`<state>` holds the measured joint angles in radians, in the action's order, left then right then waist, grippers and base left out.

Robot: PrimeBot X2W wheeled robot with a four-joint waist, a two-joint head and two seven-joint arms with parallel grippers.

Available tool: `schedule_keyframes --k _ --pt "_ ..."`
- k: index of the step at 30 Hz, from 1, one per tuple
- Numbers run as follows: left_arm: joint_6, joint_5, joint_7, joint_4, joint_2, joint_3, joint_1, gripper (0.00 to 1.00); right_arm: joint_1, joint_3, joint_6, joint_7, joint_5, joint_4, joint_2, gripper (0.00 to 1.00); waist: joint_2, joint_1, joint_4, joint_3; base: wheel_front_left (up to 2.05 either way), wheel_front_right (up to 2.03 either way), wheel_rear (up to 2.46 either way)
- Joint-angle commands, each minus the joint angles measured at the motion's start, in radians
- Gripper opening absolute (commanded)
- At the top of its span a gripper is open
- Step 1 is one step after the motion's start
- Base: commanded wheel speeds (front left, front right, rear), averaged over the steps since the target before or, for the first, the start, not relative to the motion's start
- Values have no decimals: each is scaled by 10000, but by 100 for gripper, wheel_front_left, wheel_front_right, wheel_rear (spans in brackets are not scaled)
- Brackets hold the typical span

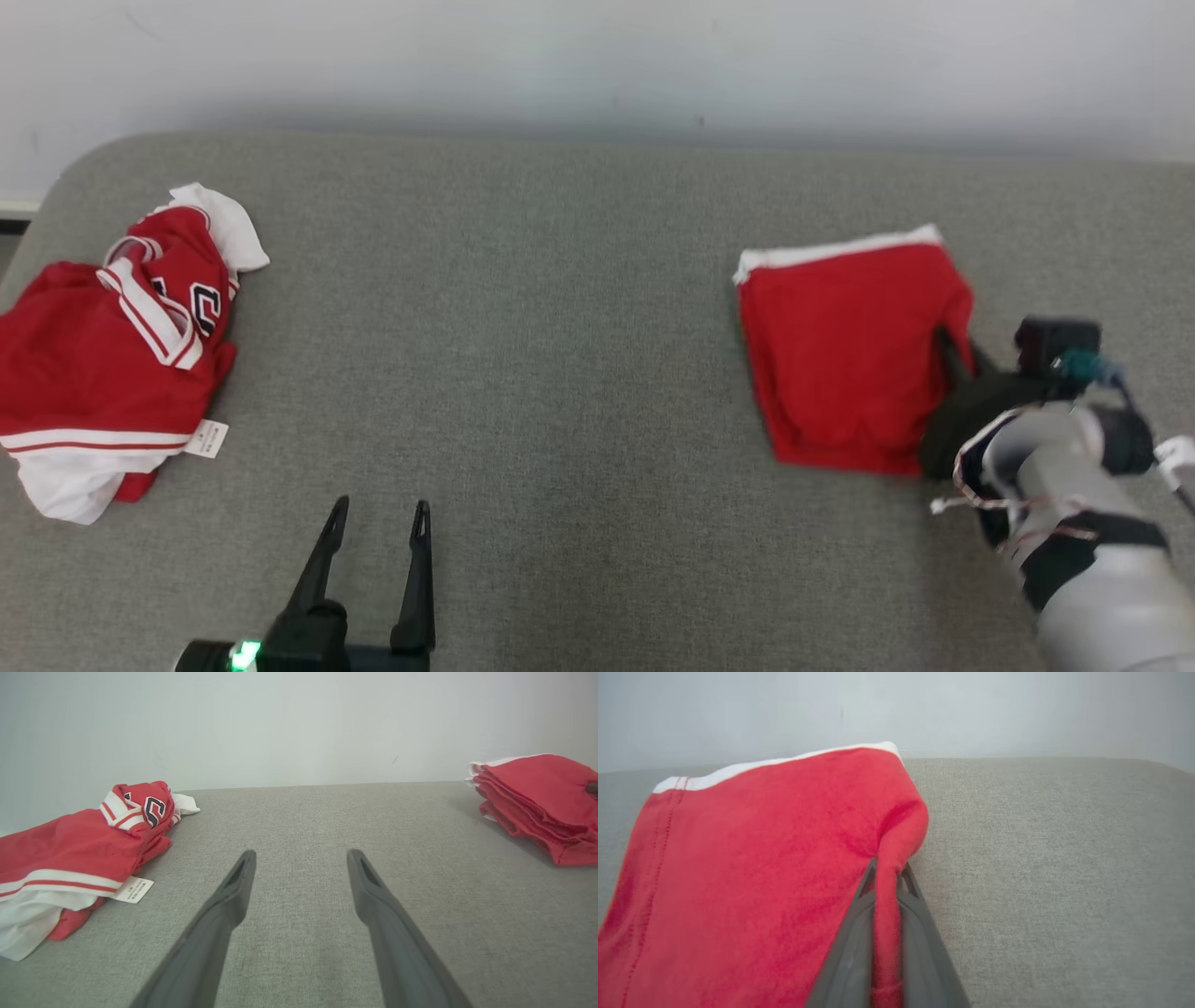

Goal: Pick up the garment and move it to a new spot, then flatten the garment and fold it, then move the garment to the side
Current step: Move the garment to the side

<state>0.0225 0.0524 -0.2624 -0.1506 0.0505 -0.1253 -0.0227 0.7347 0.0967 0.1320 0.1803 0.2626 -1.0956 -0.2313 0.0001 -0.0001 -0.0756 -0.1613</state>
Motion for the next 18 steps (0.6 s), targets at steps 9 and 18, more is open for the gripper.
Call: schedule_keyframes --k 9,18 --pt "209 -6 -23 411 -2 -425 -999 100 1925 869 -28 -281 -341 -43 -1671 0 -1 1 4 -1580 0 0 0" --pt "427 -333 -23 1049 112 -432 -1578 100 3312 2005 -28 -566 -536 80 -2876 0 -1 1 699 -2814 0 0 0"
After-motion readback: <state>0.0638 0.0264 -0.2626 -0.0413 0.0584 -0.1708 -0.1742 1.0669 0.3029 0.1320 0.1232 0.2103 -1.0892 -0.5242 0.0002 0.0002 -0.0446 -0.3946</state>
